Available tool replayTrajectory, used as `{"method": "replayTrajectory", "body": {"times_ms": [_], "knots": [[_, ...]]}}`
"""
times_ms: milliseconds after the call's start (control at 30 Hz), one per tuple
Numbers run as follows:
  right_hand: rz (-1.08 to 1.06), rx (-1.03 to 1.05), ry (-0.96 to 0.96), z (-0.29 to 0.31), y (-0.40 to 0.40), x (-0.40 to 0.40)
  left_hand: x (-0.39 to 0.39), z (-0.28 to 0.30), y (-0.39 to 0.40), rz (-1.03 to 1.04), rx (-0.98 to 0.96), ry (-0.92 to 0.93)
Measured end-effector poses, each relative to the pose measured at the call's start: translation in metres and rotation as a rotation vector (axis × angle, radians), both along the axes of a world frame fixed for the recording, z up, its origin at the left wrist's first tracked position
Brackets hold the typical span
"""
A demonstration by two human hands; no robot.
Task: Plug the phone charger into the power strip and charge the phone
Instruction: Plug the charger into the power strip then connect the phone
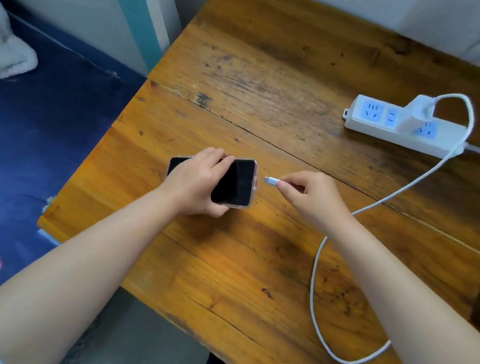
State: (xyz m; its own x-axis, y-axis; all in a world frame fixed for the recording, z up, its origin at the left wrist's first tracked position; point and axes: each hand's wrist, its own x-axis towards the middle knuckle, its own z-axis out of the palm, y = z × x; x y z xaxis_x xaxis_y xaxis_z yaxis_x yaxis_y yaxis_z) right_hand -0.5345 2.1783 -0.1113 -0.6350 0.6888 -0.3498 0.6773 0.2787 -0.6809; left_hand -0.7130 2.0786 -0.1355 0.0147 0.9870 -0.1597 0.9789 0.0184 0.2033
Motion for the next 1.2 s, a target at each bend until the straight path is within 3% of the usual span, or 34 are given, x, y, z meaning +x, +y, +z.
{"method": "replayTrajectory", "body": {"times_ms": [200,533,867,1200], "knots": [[0.013,-0.020,-0.085,0.027,0.001,0.015,0.026,0.009,-0.003,-0.055,0.144,-0.039],[0.054,-0.011,-0.233,0.032,0.001,0.021,0.039,0.005,-0.002,-0.111,0.105,-0.010],[-0.025,-0.078,-0.197,0.025,-0.002,0.023,0.042,0.004,0.000,-0.130,0.120,0.009],[-0.172,-0.194,-0.035,0.016,-0.010,0.030,0.041,0.003,0.001,-0.134,0.101,0.024]]}}
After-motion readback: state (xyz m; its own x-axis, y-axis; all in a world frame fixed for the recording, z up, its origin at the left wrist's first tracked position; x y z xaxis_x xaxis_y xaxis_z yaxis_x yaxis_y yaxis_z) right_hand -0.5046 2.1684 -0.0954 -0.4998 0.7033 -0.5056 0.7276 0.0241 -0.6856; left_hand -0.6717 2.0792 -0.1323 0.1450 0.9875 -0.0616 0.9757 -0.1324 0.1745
